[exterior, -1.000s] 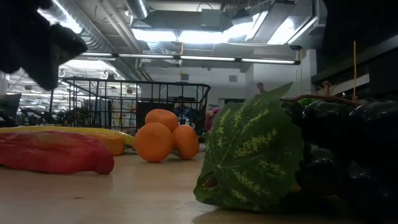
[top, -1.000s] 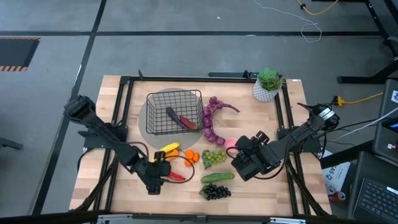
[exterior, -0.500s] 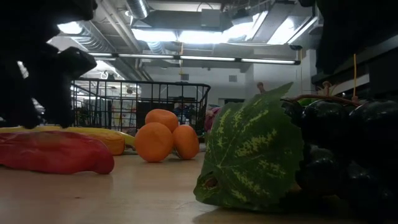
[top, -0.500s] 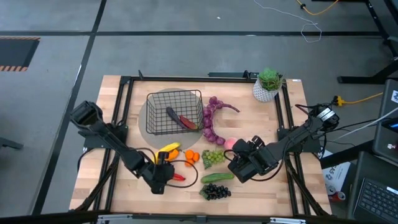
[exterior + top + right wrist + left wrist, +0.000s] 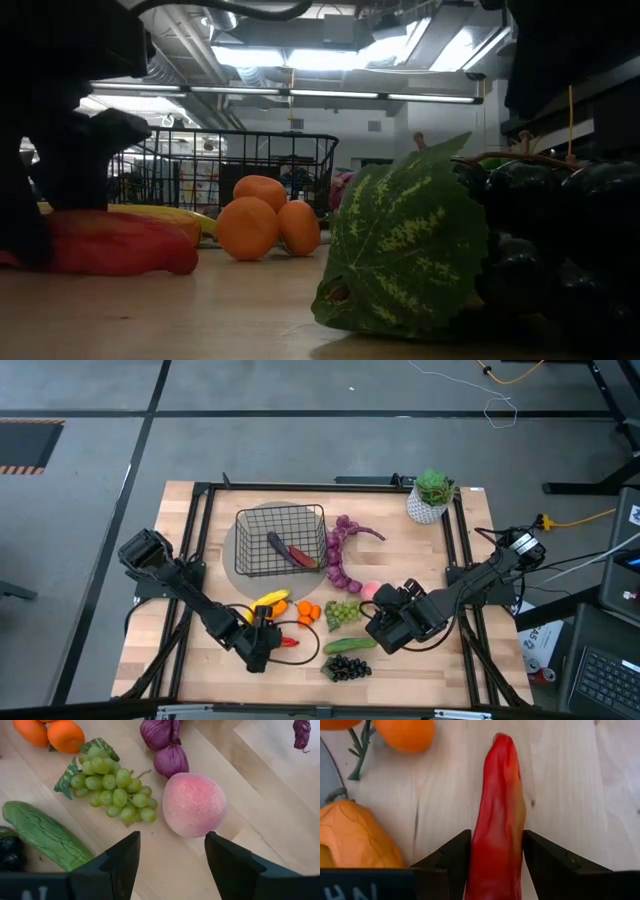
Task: Build produce basket
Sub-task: Put the red chili pepper into the wire basket
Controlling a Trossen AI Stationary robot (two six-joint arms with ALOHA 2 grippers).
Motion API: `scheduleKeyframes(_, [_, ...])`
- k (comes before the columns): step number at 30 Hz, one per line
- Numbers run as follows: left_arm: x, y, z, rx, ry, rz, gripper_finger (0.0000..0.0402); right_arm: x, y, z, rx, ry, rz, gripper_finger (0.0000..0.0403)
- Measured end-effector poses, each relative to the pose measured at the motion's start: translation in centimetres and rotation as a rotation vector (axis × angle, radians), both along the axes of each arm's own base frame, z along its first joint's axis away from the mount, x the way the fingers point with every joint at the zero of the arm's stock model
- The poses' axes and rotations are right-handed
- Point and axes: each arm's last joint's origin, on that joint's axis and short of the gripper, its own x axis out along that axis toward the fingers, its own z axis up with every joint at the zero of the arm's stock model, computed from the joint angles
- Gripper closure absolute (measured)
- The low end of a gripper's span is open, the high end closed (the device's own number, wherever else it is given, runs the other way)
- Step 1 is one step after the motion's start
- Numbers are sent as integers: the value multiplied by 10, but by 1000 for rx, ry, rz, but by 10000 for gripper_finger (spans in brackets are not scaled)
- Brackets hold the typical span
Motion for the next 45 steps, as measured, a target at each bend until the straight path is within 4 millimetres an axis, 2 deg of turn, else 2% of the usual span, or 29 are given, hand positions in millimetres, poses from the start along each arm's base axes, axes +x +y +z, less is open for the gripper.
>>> scheduleKeyframes(4, [1, -1, 1, -46, -10, 53, 241, 0, 0, 0, 3, -4, 0, 182])
scheduleKeyframes(11, [10, -4, 9, -115, -104, 55, 323, 1, 1, 0, 6, -10, 0, 182])
scheduleKeyframes(12, [12, -2, 14, -117, -115, 65, 325, 1, 1, 0, 6, -10, 0, 182])
scheduleKeyframes(17, [23, 6, 60, -54, -272, 25, 325, 1, 1, 0, 8, -14, 0, 182])
scheduleKeyframes(22, [24, 19, 120, 166, -453, -4, 325, 2, 1, 0, 14, -24, 0, 182])
scheduleKeyframes(26, [14, 38, 161, 380, -590, 189, 322, 3, 2, 0, 18, -30, 0, 182])
scheduleKeyframes(30, [-1, 63, 185, 504, -650, 424, 321, 3, 2, 1, 22, -38, 0, 182])
scheduleKeyframes(35, [-11, 93, 192, 585, -591, 515, 319, 5, 3, 1, 27, -58, 0, 182])
scheduleKeyframes(45, [-4, 145, 172, 668, -375, 633, 318, 10, 6, 2, 60, -110, 1, 182])
